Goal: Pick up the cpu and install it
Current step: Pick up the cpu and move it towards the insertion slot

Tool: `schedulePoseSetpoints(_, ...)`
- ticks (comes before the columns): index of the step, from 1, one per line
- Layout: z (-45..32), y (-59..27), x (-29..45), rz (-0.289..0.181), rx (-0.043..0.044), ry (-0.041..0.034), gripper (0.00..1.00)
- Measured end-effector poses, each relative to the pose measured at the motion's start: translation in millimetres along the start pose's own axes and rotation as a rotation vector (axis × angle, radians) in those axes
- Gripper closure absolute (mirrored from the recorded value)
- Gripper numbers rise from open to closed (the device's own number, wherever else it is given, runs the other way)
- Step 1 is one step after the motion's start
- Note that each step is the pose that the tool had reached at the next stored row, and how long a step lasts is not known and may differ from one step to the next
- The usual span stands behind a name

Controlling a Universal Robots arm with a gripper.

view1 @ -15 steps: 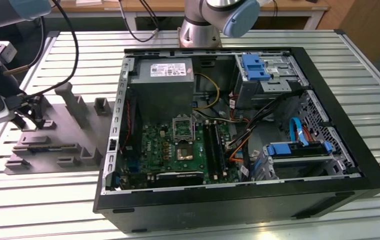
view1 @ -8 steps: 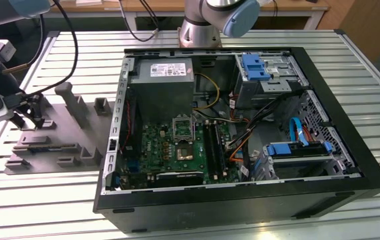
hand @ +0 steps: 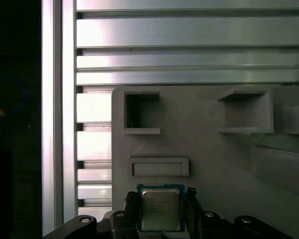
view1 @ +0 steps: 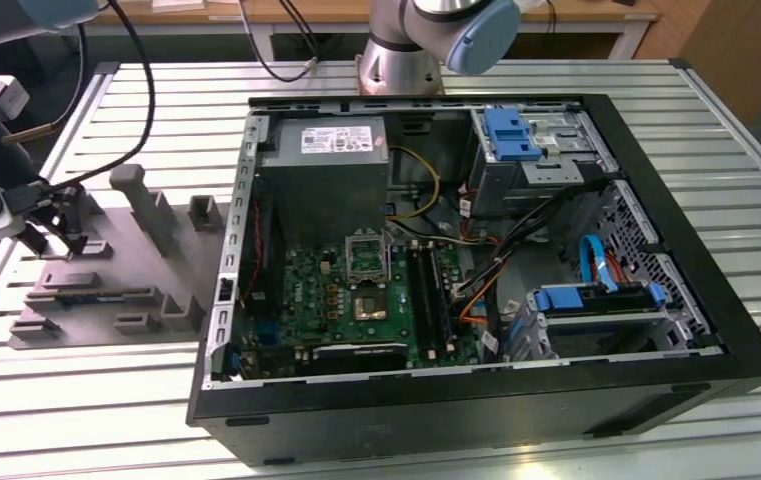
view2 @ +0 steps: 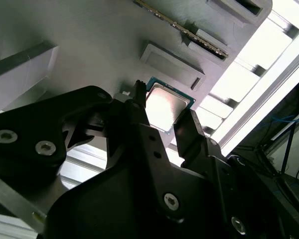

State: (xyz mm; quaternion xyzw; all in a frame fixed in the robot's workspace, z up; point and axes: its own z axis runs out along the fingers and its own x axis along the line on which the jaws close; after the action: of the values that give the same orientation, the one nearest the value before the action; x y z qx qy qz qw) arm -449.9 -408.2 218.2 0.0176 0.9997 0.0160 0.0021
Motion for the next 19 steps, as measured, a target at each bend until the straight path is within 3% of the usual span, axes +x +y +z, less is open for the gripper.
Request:
schedulePoseSetpoints(2,-5.9,0.3,-0.1,0.000,0.0005,-0.0004,0.53)
schedulePoseSetpoints(19,-82.2,3.4,-0.3,0.000,0.0018,-0.0004,0.53)
